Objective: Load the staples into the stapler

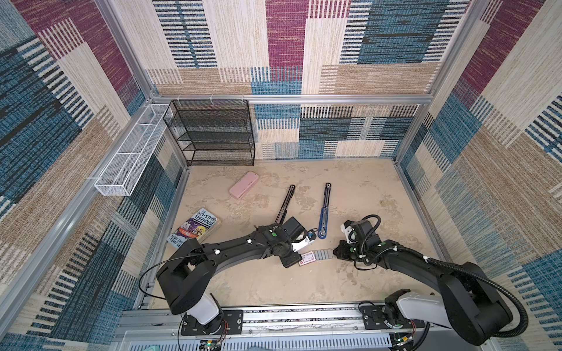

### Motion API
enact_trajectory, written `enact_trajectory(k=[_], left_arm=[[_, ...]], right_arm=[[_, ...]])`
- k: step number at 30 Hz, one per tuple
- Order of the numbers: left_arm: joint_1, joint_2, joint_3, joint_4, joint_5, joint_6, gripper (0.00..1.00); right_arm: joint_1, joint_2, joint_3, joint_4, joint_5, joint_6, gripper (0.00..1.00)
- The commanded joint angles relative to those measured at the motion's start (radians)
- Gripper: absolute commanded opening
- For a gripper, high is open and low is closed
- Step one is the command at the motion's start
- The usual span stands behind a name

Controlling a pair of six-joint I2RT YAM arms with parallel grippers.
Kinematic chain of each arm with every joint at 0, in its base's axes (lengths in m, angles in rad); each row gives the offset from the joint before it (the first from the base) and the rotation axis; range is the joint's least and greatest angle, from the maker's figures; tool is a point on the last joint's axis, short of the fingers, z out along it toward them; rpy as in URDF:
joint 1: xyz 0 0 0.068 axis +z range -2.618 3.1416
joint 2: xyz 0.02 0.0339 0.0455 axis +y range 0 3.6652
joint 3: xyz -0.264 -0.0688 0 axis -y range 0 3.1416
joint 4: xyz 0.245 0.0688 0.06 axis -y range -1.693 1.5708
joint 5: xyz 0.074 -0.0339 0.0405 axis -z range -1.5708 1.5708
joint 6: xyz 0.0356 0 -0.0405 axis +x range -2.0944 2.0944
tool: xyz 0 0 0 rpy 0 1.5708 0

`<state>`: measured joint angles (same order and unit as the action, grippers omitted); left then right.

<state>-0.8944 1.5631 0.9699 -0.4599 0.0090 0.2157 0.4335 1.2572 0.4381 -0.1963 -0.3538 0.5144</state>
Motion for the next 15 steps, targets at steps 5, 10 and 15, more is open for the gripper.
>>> enact_trajectory(k=[5, 10, 15], left_arm=[[0.067, -0.092, -0.013, 0.045, -0.072, -0.307, 0.59], [0.093, -0.15, -0.042, 0.078, -0.123, -0.434, 0.56], [0.129, -0.19, -0.047, 0.043, -0.143, -0.514, 0.55]], right_arm=[[0.101, 0.067, 0.021, 0.154, -0.063, 0.096, 0.02], [0.171, 0.142, 0.056, 0.233, -0.081, 0.148, 0.01], [0.217, 0.224, 0.12, 0.256, -0.096, 0.128, 0.01]])
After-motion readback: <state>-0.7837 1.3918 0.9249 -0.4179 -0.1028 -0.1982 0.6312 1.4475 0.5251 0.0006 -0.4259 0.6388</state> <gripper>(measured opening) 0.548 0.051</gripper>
